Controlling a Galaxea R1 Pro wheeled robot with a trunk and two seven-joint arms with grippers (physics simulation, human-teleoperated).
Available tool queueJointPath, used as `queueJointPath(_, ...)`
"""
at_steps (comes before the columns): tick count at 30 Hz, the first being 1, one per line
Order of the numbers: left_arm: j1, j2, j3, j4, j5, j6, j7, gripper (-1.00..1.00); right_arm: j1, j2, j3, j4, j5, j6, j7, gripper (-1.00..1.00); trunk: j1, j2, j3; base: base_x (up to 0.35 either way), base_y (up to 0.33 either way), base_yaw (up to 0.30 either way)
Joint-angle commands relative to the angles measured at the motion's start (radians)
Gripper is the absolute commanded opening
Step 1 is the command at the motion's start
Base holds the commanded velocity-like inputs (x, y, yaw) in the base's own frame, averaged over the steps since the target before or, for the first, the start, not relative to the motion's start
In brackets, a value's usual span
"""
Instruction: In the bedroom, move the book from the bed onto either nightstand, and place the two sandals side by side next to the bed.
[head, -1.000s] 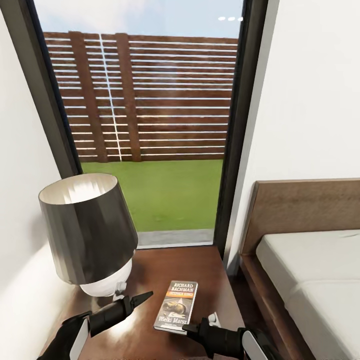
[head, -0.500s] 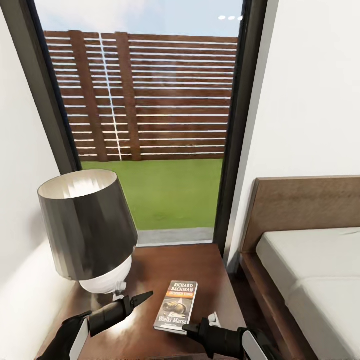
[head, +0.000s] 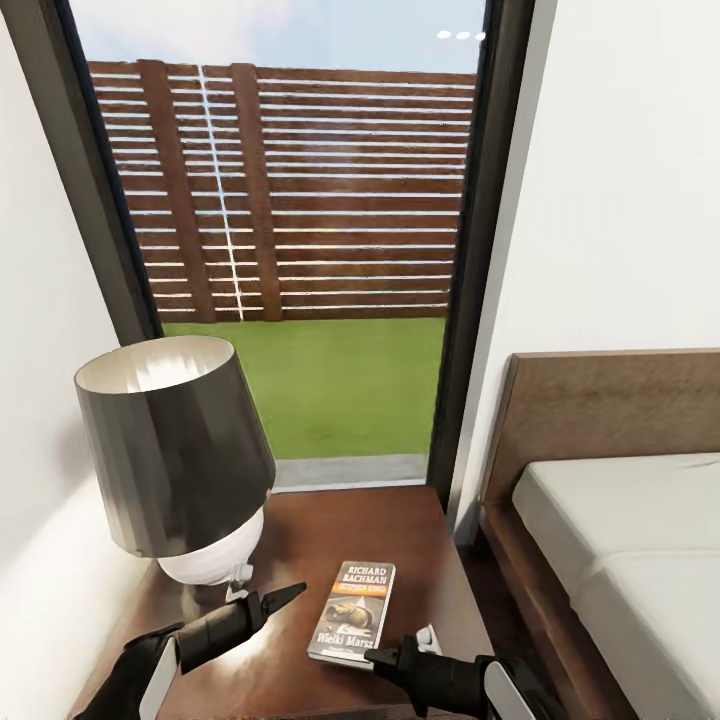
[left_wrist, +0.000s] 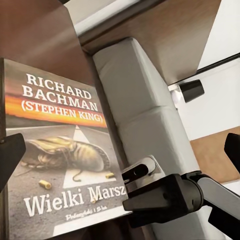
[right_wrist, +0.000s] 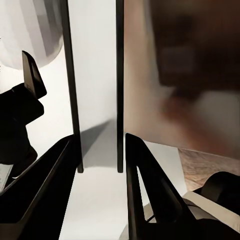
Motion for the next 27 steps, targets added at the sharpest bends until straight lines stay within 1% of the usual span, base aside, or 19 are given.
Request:
queueJointPath(1,0.000,0.000,0.001,0.000,0.003,0.010,-0.002,1.00,0.000,0.000,0.000,0.000,-0.001,0.004,0.001,-1.00,0.000,0.000,-0.001,0.000,0.000,0.000)
queueJointPath(4,0.000,0.000,0.002,0.000,0.004,0.010,-0.002,1.00,-0.001,0.000,0.000,0.000,0.000,0.004,0.001,-1.00,0.000,0.000,-0.001,0.004,0.000,0.000)
queueJointPath(11,0.000,0.000,0.003,0.000,0.004,0.010,-0.003,1.00,0.000,0.000,0.000,0.000,0.000,0.004,0.001,-1.00,0.000,0.000,-0.001,0.123,0.000,0.000)
queueJointPath(21,0.000,0.001,0.005,0.000,0.004,0.010,-0.003,1.00,-0.001,0.001,0.000,0.000,0.000,0.004,0.001,-1.00,0.000,0.000,-0.001,0.007,0.000,0.000)
queueJointPath(23,0.000,0.001,0.005,0.000,0.004,0.010,-0.004,1.00,-0.001,0.001,0.000,0.000,0.000,0.004,0.001,-1.00,0.007,-0.014,-0.007,0.000,0.000,0.000)
queueJointPath(27,0.000,0.002,0.005,0.000,0.004,0.010,-0.004,1.00,0.000,0.001,0.000,0.000,0.000,0.004,0.001,-1.00,0.007,-0.014,-0.007,0.000,0.000,0.000)
